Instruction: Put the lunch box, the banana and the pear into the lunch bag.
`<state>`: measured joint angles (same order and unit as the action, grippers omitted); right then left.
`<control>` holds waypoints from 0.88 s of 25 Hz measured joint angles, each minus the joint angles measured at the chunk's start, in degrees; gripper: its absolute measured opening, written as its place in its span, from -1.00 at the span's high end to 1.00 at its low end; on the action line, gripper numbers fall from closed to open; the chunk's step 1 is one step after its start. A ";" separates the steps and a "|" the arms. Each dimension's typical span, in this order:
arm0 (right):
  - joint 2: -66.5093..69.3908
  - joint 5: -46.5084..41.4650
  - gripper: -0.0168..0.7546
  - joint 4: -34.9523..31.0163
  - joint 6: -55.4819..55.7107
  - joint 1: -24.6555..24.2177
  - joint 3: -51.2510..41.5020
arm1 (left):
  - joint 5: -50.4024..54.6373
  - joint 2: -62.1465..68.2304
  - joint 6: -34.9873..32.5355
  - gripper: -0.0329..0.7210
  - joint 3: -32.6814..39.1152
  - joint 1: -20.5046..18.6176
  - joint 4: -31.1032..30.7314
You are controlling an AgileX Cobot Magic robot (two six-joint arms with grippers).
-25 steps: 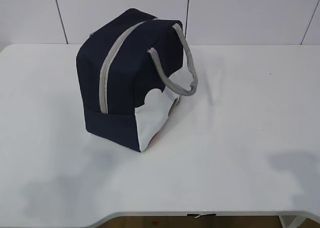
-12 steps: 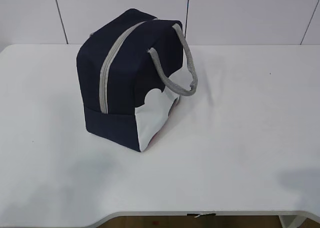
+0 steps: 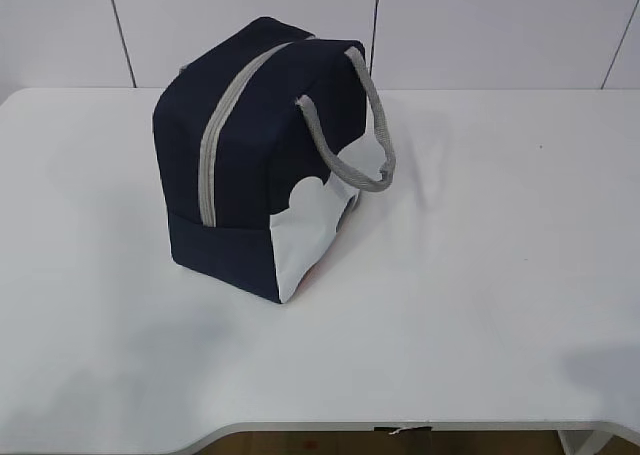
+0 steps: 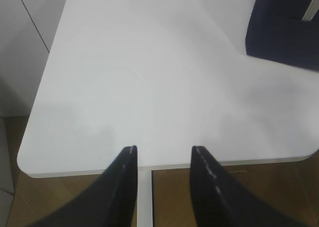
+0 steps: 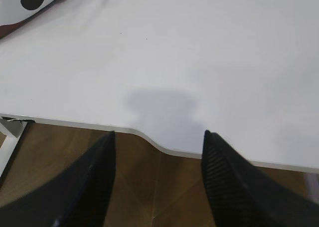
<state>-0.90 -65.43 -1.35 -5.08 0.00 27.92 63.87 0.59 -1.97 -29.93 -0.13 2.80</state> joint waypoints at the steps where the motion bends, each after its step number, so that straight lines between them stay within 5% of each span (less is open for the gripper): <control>1: 0.00 0.00 -0.21 0.00 0.00 0.00 0.00 | 0.00 0.00 0.00 0.20 0.00 0.00 0.00; 22: 0.00 0.00 -0.21 0.00 0.00 0.00 0.00 | 0.00 0.00 0.00 0.27 0.00 0.00 0.00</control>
<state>-0.90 -65.43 -1.35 -5.08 0.00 27.92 63.87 0.59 -1.97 -29.93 -0.13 2.80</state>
